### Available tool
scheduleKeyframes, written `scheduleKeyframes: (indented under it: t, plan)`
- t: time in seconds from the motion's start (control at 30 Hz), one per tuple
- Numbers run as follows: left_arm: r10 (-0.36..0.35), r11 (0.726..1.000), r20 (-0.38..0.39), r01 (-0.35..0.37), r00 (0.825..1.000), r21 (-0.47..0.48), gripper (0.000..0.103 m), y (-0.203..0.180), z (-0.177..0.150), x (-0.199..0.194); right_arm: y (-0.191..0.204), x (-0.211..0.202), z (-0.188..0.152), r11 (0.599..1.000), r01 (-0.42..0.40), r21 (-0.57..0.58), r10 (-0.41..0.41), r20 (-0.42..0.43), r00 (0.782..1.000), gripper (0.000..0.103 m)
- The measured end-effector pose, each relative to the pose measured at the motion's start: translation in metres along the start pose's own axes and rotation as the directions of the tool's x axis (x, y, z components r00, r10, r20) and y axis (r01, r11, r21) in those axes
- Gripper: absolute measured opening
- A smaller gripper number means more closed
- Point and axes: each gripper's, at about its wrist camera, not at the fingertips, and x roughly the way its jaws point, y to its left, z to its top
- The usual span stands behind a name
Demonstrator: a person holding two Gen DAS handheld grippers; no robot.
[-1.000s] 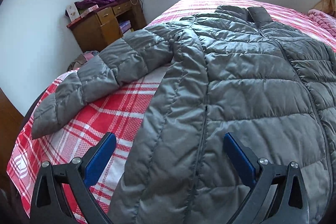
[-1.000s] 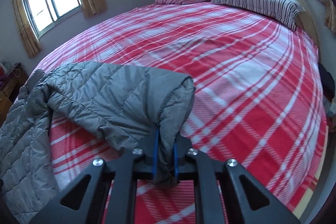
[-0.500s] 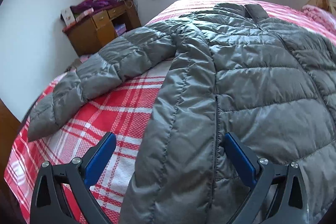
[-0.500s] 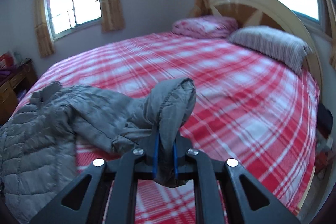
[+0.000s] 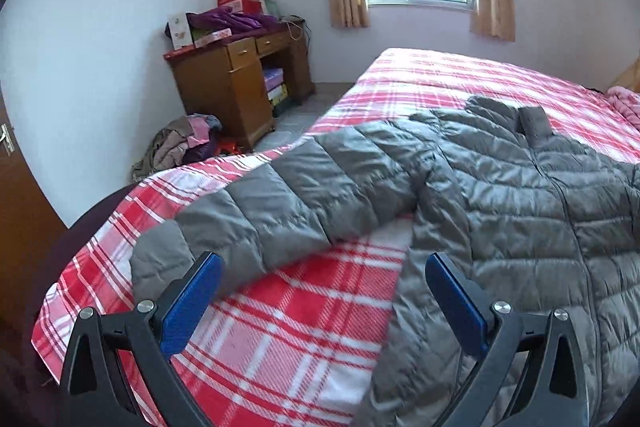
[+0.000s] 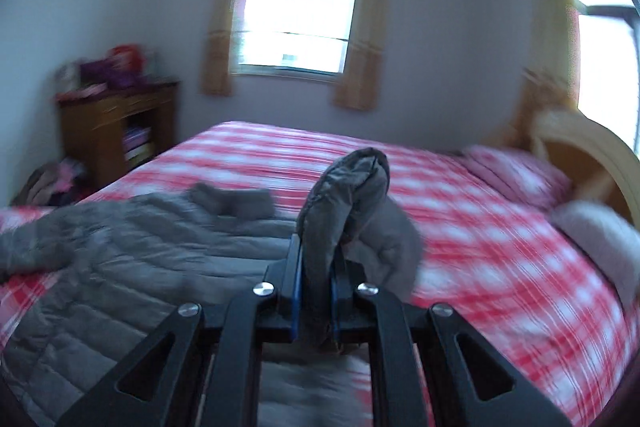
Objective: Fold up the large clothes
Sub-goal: 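Fold the held sleeve across the jacket body and open the right gripper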
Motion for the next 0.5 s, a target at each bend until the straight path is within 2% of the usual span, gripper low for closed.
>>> scheduleKeyframes:
  t: [0.07, 0.1, 0.13, 0.17, 0.2, 0.23, 0.27, 0.33, 0.4, 0.5]
  plan:
    - [-0.008, 1.000, -0.011, 0.008, 1.000, 0.000, 0.102, 0.001, 0.003, 0.003, 0.052, 0.020, -0.006, 0.995, -0.075, -0.062, 0.074, -0.019, 0.997, 0.013]
    - [-0.034, 0.999, -0.025, 0.034, 0.999, -0.004, 0.102, 0.003, 0.003, 0.005, 0.068, 0.026, -0.013, 0.992, -0.091, -0.084, 0.089, -0.028, 0.996, 0.013]
    - [-0.045, 0.999, -0.032, 0.045, 0.998, -0.006, 0.102, 0.004, 0.004, 0.006, 0.091, 0.038, -0.024, 0.986, -0.119, -0.117, 0.113, -0.058, 0.992, 0.018]
    - [-0.043, 0.999, -0.037, 0.043, 0.998, 0.000, 0.102, 0.005, 0.003, 0.006, 0.110, 0.051, -0.036, 0.975, -0.169, -0.146, 0.153, -0.113, 0.982, 0.036]
    - [-0.034, 0.999, -0.036, 0.034, 0.999, 0.008, 0.102, 0.006, 0.003, 0.005, 0.116, 0.058, -0.043, 0.967, -0.204, -0.155, 0.181, -0.151, 0.972, 0.046]
    - [-0.027, 1.000, -0.033, 0.027, 0.999, 0.015, 0.102, 0.007, 0.003, 0.005, 0.123, 0.061, -0.056, 0.959, -0.237, -0.155, 0.207, -0.187, 0.960, 0.060]
    - [-0.024, 1.000, -0.033, 0.024, 0.999, 0.019, 0.102, 0.009, 0.002, 0.005, 0.122, 0.058, -0.069, 0.956, -0.255, -0.142, 0.226, -0.194, 0.955, 0.066]
    - [-0.021, 1.000, -0.040, 0.022, 0.999, 0.020, 0.102, 0.012, 0.001, 0.008, 0.108, 0.048, -0.085, 0.959, -0.249, -0.139, 0.219, -0.199, 0.955, 0.066]
    - [-0.019, 1.000, -0.056, 0.021, 0.998, 0.021, 0.102, 0.009, 0.001, 0.014, 0.076, 0.035, -0.101, 0.969, -0.219, -0.114, 0.193, -0.204, 0.960, 0.067]
    - [-0.047, 0.998, -0.067, 0.049, 0.997, 0.029, 0.102, -0.005, 0.004, 0.017, 0.006, 0.013, -0.124, 0.994, -0.105, -0.026, 0.095, -0.255, 0.962, 0.072]
